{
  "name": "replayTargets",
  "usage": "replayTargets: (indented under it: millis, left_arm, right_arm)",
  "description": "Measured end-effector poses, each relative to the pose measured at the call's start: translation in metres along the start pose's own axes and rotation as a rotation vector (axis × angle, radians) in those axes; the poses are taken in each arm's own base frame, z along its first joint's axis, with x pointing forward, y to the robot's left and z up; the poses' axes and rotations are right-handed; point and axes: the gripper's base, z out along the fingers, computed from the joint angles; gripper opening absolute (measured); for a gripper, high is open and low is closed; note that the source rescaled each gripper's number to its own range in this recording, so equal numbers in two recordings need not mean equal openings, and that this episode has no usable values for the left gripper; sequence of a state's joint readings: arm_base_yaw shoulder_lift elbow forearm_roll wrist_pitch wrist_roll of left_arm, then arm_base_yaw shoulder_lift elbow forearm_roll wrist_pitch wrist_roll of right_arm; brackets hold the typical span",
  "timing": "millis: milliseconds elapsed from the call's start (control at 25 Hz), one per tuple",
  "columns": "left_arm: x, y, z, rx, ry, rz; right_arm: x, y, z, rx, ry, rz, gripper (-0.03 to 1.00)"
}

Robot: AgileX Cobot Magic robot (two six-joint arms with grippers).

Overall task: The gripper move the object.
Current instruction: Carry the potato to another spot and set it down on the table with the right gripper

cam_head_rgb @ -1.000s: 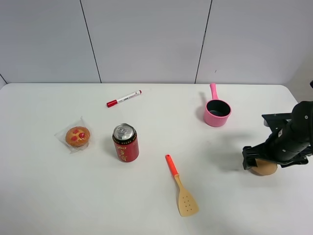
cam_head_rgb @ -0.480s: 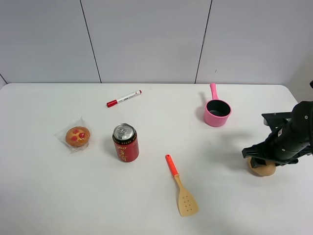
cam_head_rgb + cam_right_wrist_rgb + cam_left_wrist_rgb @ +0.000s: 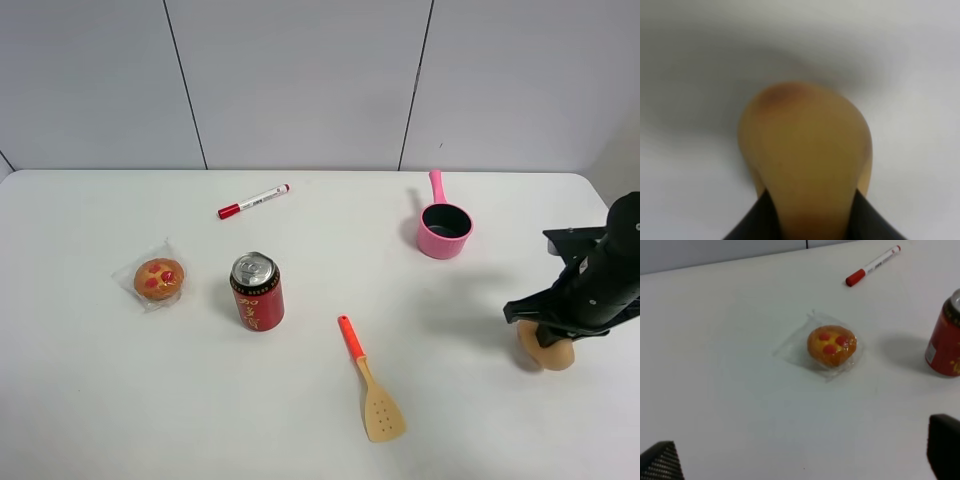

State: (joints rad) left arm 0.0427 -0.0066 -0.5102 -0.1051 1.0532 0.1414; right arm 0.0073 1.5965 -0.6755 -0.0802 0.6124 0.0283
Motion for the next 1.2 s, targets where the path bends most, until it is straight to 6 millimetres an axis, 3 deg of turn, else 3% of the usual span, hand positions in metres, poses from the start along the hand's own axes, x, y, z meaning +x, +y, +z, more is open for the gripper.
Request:
replayTargets:
  millis: [320, 520, 760, 960, 1200]
  left_arm:
    - [0.000, 0.000, 0.000, 0.000, 0.000, -0.001]
    - [0.000, 0.000, 0.000, 0.000, 0.000, -0.001]
    - [0.000, 0.000, 0.000, 0.000, 0.000, -0.001]
    - [0.000, 0.000, 0.000, 0.000, 0.000, -0.001]
    - [0.000, 0.000, 0.000, 0.000, 0.000, -0.001]
  right_arm:
    - [-0.019, 0.018, -0.094, -0.008, -0.108, -0.062, 0.00]
    - [-0.037, 0.051, -0.154, -0.052, -0.228, -0.168, 0.00]
    - [-0.050, 0.096, -0.211, -0.130, -0.443, -0.322, 0.00]
    - [-0.072, 0.130, -0.218, -0.152, -0.485, -0.445, 0.00]
    - [-0.120, 0.191, -0.186, -0.161, -0.436, -0.607, 0.00]
